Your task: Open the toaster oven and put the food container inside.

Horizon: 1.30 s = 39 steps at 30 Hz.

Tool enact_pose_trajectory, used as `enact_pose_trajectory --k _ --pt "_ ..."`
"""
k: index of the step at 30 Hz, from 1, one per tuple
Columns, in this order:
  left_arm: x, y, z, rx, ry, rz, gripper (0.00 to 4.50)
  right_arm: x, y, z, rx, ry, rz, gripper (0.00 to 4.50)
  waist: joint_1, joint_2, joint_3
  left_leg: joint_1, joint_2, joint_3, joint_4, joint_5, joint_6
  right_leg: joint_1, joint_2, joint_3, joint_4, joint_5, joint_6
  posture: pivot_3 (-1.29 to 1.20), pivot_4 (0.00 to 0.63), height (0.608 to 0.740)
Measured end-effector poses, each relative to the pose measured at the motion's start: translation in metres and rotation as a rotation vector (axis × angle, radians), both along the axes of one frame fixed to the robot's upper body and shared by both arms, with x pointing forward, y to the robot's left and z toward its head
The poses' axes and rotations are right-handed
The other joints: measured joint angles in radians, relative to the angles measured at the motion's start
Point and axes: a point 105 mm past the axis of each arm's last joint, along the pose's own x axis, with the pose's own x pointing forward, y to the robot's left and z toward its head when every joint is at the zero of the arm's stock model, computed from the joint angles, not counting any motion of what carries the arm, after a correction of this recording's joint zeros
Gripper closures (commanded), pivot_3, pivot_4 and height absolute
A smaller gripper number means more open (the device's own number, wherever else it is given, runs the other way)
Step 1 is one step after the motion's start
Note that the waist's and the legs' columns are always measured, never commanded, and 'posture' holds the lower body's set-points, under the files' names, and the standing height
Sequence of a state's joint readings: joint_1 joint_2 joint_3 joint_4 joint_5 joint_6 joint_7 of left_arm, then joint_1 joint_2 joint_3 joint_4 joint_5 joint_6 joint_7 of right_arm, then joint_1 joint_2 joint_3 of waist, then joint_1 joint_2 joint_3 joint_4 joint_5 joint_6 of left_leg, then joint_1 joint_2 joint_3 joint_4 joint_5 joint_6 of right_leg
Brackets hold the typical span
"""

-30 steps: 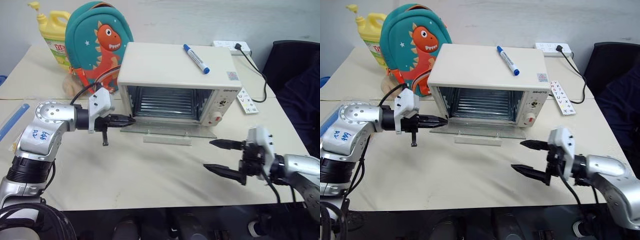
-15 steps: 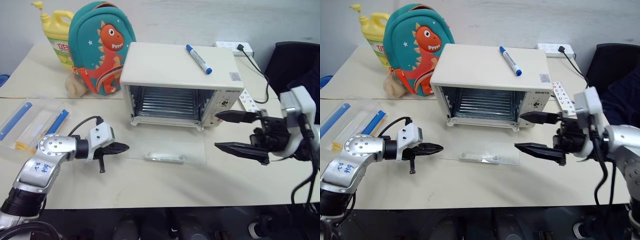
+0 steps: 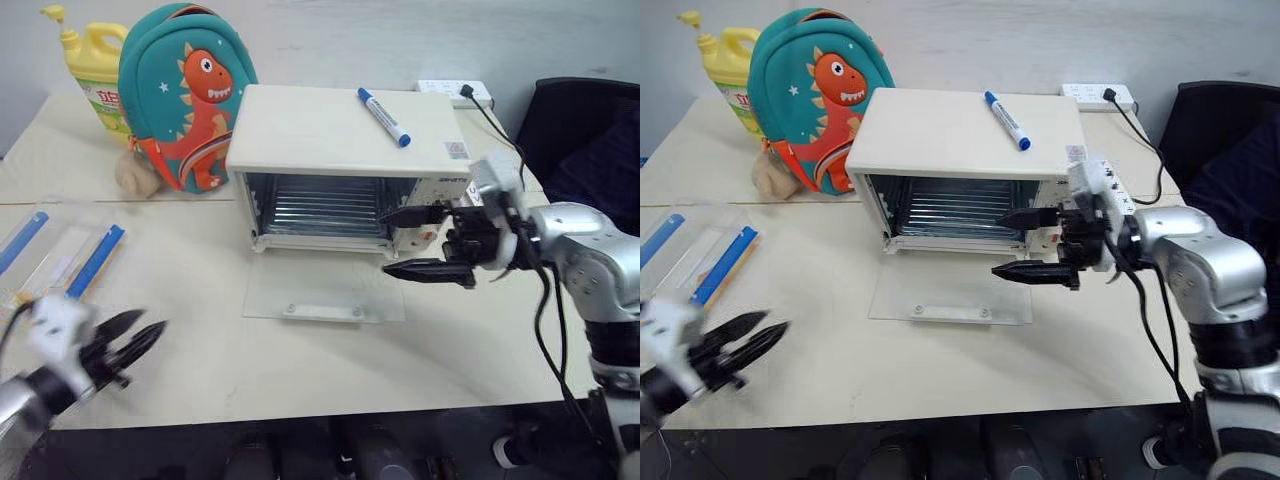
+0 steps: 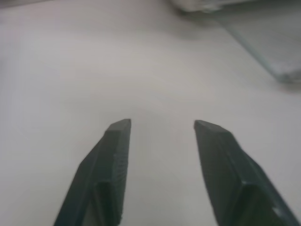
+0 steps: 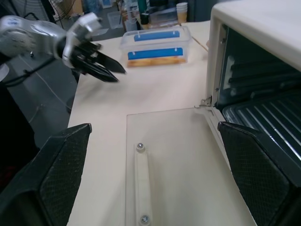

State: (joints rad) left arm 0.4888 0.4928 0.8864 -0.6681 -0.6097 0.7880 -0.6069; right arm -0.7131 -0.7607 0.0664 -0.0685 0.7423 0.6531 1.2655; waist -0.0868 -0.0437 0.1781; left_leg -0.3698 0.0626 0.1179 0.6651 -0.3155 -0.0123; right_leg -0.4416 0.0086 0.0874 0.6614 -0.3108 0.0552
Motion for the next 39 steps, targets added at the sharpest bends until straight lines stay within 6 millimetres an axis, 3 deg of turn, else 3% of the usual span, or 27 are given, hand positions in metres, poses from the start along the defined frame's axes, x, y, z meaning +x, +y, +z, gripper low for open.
enact_pose_trajectory --k 4,8,11,15,27,33,39 --pt "-0.034 0.035 -0.005 -0.044 0.041 0.27 0.15 0.003 0.006 0.004 -0.012 -0.018 0.06 0.0 0.014 -0.001 0.0 0.0 -0.002 -0.002 0.0 0.0 0.0 0.002 -0.001 -0.002 -0.001 0.0 0.0 0.0 0.15 0.74" --pt "-0.03 0.066 0.016 -0.159 -0.08 0.525 0.07 0.003 0.014 0.007 -0.013 -0.039 0.111 0.0 0.019 -0.003 -0.001 0.001 -0.002 -0.004 0.0 0.0 0.001 0.003 -0.001 -0.003 -0.001 0.0 0.0 0.0 0.15 0.74" --pt "-0.019 0.091 0.03 -0.343 -0.167 0.666 0.07 0.005 0.016 0.005 -0.009 -0.03 0.119 0.0 0.023 -0.004 -0.002 0.001 -0.001 -0.004 0.001 0.0 0.0 0.003 -0.001 -0.004 0.001 0.0 0.0 0.0 0.15 0.74" --pt "-0.001 0.096 0.037 -0.516 -0.135 0.711 0.07 0.003 0.017 0.005 -0.004 -0.019 0.139 0.0 0.023 -0.005 -0.003 0.001 0.0 -0.004 0.0 -0.001 -0.001 0.003 -0.002 -0.005 0.0 0.0 0.0 0.0 0.15 0.74" --pt "0.054 0.11 0.045 -0.654 0.012 0.906 0.07 -0.006 0.015 0.002 0.035 -0.025 0.087 0.0 0.032 -0.005 -0.003 0.001 -0.001 -0.007 0.0 0.004 -0.01 0.004 -0.002 -0.01 0.0 -0.001 -0.003 0.0 0.15 0.74" --pt "0.083 0.114 0.025 -0.748 0.107 0.976 0.07 -0.013 0.014 0.009 0.063 -0.046 0.07 0.0 0.032 -0.005 -0.003 0.001 -0.001 -0.006 0.0 0.004 -0.011 0.004 -0.001 -0.01 0.0 -0.001 -0.003 0.0 0.15 0.74" --pt "0.096 0.123 0.015 -0.756 0.145 1.045 1.53 -0.02 0.01 0.008 0.074 -0.048 0.033 0.0 0.032 -0.005 -0.003 0.0 -0.001 -0.006 0.0 0.004 -0.011 0.003 -0.001 -0.01 0.0 -0.001 -0.003 0.0 0.15 0.74"
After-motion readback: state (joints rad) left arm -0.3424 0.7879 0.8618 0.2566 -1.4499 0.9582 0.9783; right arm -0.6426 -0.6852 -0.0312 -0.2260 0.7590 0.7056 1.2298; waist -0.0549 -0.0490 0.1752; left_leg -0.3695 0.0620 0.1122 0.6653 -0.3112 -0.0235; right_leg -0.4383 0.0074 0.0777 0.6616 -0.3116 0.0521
